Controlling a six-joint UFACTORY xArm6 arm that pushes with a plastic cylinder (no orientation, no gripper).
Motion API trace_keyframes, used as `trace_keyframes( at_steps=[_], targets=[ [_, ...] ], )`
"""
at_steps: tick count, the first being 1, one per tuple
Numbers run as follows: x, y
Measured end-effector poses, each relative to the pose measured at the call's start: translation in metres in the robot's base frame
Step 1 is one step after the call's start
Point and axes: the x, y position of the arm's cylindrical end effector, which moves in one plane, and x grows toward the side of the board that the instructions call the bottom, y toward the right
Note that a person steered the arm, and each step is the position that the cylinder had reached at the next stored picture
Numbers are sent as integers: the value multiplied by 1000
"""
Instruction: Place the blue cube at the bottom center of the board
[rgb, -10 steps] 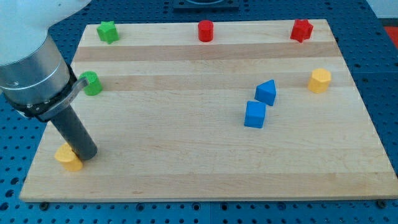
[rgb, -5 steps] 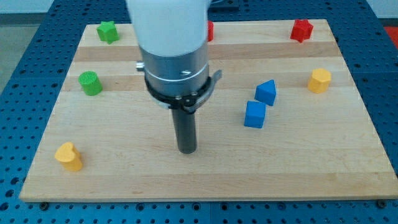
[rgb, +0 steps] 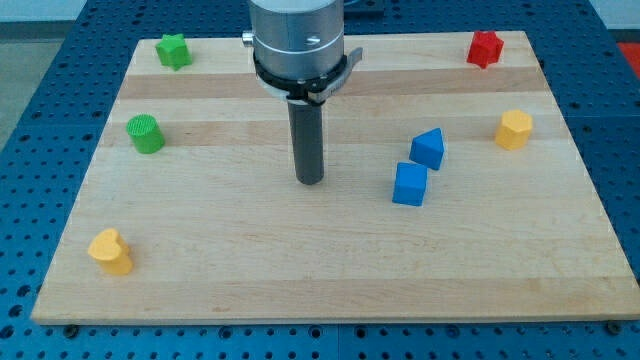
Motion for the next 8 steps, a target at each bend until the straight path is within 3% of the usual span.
trace_keyframes(
  at_steps=[5,8],
  targets=[
    [-10,119],
    [21,120]
  ],
)
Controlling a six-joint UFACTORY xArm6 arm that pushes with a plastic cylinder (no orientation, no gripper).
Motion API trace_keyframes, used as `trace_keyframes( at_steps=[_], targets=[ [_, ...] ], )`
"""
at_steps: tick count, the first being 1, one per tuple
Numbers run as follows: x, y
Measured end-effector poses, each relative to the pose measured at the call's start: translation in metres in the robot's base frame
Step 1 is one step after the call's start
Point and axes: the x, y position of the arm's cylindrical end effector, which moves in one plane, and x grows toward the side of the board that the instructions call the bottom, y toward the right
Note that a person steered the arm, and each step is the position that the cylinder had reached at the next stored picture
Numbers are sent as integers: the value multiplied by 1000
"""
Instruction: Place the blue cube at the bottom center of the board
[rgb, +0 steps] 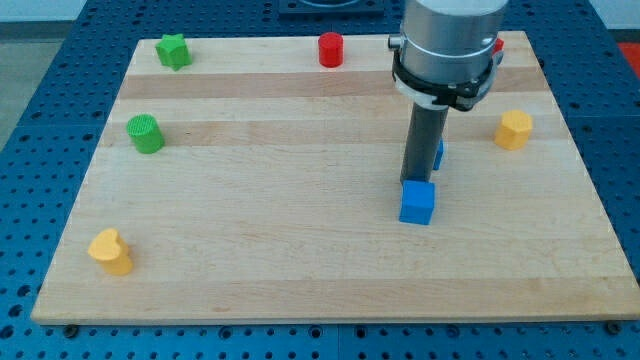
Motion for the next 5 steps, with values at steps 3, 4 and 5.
trace_keyframes(
  at_steps=[3,4,5],
  targets=[
    [45,-4],
    [55,-7],
    [45,-5]
  ],
)
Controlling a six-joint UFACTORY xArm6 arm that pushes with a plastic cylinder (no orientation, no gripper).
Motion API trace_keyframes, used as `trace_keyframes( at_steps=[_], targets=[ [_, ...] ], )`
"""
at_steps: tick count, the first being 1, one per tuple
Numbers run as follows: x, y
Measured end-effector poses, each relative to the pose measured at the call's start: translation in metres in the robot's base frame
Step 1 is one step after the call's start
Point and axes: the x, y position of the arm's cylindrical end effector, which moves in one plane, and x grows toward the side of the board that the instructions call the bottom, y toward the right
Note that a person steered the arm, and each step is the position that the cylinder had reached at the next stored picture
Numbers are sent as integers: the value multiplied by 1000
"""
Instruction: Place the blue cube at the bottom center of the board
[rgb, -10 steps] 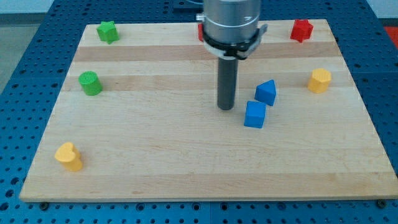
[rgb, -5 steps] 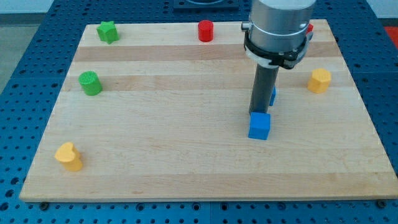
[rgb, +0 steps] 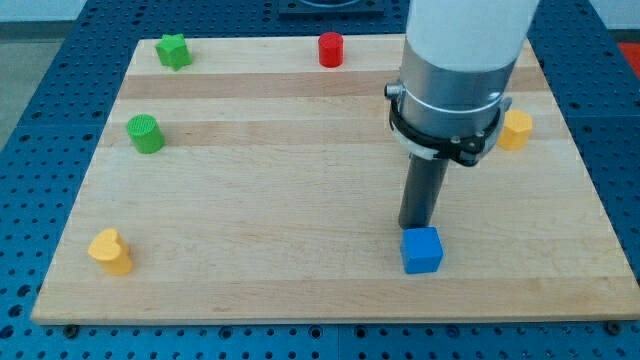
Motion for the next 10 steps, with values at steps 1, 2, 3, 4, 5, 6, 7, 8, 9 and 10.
trace_keyframes(
  at_steps=[1,2,3,4,5,6,7,8,9,10],
  targets=[
    [-9,29],
    [-7,46],
    [8,51],
    [25,51],
    [37,51],
    [38,39],
    [38,14],
    [38,-13],
    [38,-36],
    [38,-54]
  ],
)
